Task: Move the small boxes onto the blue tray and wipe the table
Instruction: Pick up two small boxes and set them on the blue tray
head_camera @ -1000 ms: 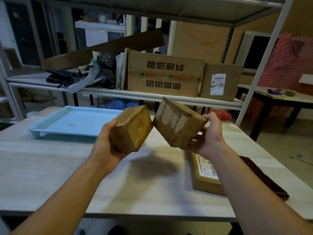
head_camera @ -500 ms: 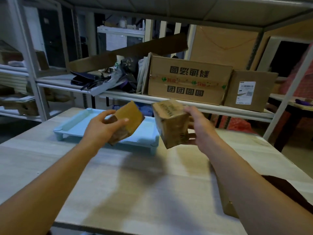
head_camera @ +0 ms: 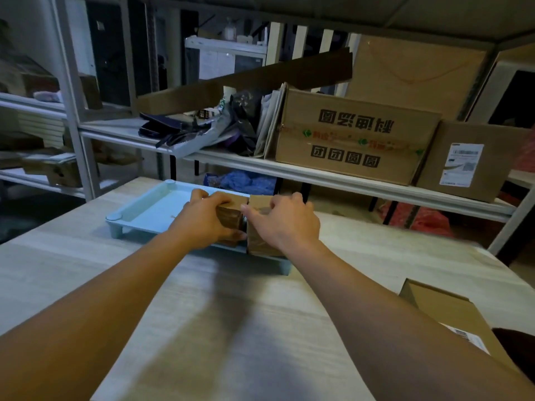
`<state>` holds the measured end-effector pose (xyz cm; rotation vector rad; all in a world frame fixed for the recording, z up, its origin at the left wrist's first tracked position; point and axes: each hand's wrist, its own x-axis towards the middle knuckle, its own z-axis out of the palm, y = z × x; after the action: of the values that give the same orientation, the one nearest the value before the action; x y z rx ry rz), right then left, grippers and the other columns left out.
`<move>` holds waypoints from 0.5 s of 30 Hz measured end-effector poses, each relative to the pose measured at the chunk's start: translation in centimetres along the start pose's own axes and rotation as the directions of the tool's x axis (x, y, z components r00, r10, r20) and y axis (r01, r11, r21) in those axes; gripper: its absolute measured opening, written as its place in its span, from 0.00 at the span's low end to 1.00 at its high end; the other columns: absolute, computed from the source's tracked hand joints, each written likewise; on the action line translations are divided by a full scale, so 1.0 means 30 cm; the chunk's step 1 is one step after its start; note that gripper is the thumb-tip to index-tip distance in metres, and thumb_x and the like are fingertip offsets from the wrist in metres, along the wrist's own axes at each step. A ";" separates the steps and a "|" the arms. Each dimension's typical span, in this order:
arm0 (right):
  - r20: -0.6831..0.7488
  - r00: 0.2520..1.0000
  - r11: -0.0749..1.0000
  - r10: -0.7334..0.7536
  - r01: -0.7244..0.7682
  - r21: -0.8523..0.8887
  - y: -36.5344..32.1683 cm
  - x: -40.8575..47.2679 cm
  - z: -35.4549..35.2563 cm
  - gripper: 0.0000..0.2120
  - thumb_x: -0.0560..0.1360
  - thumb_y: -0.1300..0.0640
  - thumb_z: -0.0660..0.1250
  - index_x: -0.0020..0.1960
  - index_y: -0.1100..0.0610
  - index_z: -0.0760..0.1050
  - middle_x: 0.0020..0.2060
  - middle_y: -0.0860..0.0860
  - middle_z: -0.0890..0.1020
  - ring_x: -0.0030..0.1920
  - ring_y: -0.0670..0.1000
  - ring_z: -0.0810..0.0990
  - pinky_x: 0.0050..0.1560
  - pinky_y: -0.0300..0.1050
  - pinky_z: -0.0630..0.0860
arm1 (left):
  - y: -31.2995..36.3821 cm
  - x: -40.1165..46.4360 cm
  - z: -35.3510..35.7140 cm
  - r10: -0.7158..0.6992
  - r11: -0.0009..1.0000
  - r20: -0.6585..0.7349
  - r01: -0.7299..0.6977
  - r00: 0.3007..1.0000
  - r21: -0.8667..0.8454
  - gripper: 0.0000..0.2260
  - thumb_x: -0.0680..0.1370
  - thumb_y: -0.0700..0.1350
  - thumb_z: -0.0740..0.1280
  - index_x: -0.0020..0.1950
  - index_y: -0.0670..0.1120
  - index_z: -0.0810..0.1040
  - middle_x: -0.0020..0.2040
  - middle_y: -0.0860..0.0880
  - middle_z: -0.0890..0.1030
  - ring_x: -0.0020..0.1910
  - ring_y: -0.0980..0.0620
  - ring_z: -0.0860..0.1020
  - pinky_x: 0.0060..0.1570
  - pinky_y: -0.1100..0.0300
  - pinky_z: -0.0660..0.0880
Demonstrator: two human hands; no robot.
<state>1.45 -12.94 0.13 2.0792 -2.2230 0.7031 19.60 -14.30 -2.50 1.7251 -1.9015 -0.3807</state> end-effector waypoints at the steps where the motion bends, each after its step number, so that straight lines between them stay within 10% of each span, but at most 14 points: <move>1: 0.016 1.000 1.000 -0.012 0.012 0.017 0.004 -0.002 0.002 0.40 0.74 0.23 0.53 0.67 0.52 0.80 0.72 0.58 0.74 0.71 0.64 0.70 0.63 0.61 0.76 | -0.005 -0.001 -0.003 -0.007 1.000 0.005 0.007 1.000 -0.010 0.46 0.57 0.69 0.79 0.73 0.60 0.70 0.69 0.46 0.64 0.64 0.42 0.73 0.65 0.46 0.74; 9: -0.075 0.995 0.961 -0.059 0.077 0.266 0.140 -0.055 -0.058 0.28 0.83 0.35 0.51 0.75 0.47 0.71 0.72 0.55 0.71 0.71 0.59 0.70 0.67 0.59 0.73 | 0.096 -0.117 -0.017 0.303 0.951 -0.255 -0.275 0.918 0.140 0.26 0.70 0.54 0.72 0.68 0.54 0.76 0.68 0.45 0.70 0.69 0.43 0.66 0.67 0.45 0.59; 15: -0.065 0.996 0.971 0.055 -0.038 0.238 0.357 -0.211 -0.189 0.26 0.83 0.36 0.55 0.76 0.47 0.68 0.74 0.56 0.69 0.72 0.60 0.70 0.66 0.59 0.72 | 0.320 -0.241 0.068 0.487 0.868 -0.095 -0.469 0.868 0.160 0.23 0.74 0.54 0.69 0.68 0.55 0.73 0.65 0.50 0.70 0.65 0.50 0.66 0.66 0.48 0.59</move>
<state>-9.63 -4.94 -0.05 2.0674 -2.2542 1.0773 10.77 -6.16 -0.37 1.2464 -2.2048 0.0515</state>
